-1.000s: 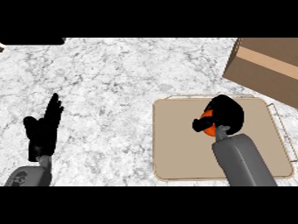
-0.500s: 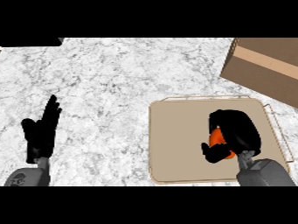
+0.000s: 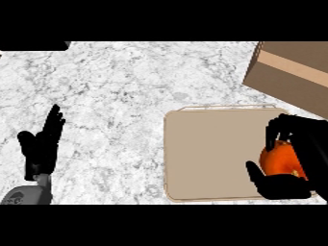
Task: Pick the squash from the tray and place it in the cardboard box
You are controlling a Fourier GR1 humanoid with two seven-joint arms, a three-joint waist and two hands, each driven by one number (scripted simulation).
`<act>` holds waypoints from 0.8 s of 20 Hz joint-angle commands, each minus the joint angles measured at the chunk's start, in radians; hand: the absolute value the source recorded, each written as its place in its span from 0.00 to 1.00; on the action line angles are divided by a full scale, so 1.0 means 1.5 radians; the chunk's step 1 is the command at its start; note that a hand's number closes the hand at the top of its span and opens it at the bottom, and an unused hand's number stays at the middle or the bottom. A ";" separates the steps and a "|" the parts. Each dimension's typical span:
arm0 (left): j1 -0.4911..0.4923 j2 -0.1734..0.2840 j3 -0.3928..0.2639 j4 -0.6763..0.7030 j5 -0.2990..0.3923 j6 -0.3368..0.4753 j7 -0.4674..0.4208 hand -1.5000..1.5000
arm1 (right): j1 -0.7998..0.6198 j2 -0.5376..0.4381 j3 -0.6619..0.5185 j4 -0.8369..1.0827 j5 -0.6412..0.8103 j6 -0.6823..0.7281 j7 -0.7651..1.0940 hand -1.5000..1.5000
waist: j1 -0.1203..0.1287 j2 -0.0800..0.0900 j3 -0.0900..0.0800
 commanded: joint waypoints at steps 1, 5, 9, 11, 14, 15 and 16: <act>-0.001 -0.006 -0.008 -0.029 -0.007 0.008 0.031 0.50 | -0.034 -0.010 -0.084 -0.102 -0.047 0.058 0.046 1.00 | 0.005 0.001 0.000; -0.027 -0.010 0.005 -0.002 -0.007 0.002 0.026 0.50 | -0.082 -0.042 -0.212 -0.105 -0.130 0.121 0.057 1.00 | 0.005 0.003 0.000; 0.008 -0.019 -0.003 -0.006 -0.023 0.002 -0.007 0.50 | -0.181 -0.098 -0.287 0.011 -0.142 0.130 0.024 1.00 | 0.012 0.003 0.000; -0.018 -0.021 0.004 0.026 -0.029 0.002 -0.005 0.50 | -0.153 -0.108 -0.304 0.026 -0.123 0.091 -0.036 1.00 | 0.009 0.004 0.001; -0.018 -0.034 0.000 0.047 -0.031 -0.002 -0.033 0.50 | -0.201 -0.140 -0.356 0.144 -0.125 0.044 -0.098 1.00 | 0.012 0.006 0.001; -0.042 -0.008 0.013 0.001 -0.020 -0.008 0.035 0.50 | -0.179 -0.127 -0.328 0.177 -0.089 -0.001 -0.138 1.00 | 0.015 0.005 0.001; -0.024 -0.037 0.003 0.043 -0.029 -0.004 -0.022 0.50 | -0.182 -0.118 -0.337 0.194 -0.094 -0.018 -0.145 1.00 | 0.013 0.005 0.001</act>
